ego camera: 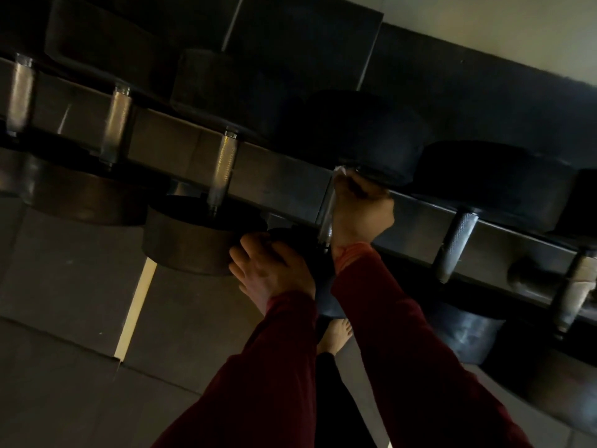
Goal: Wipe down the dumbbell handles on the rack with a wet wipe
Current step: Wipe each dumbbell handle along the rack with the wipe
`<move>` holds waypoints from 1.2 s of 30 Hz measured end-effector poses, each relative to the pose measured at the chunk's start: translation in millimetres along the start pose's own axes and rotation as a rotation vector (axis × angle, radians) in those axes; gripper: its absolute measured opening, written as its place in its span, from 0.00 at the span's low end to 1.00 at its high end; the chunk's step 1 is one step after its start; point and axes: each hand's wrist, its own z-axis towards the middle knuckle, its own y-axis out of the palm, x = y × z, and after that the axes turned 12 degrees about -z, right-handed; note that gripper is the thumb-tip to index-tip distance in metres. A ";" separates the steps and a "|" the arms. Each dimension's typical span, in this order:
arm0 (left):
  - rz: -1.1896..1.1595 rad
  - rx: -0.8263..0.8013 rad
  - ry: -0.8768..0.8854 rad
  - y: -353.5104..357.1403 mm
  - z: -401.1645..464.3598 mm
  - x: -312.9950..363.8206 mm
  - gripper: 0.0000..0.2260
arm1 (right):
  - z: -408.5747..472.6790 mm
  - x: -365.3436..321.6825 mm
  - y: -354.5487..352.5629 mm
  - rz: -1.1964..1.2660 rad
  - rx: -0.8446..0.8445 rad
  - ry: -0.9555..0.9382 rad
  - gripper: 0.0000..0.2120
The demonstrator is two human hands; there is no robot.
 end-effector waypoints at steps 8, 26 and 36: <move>-0.001 0.012 -0.005 0.3 0.0 0.9 0.09 | 12.1 4.4 -22.7 0.034 -0.142 0.306 0.05; -0.030 0.016 -0.016 -1.3 0.0 5.1 0.12 | 50.5 11.3 -34.3 -0.202 -0.564 0.299 0.06; -0.051 0.050 0.031 -0.4 -1.3 5.4 0.17 | 29.6 29.2 -48.3 -0.560 -0.806 0.174 0.12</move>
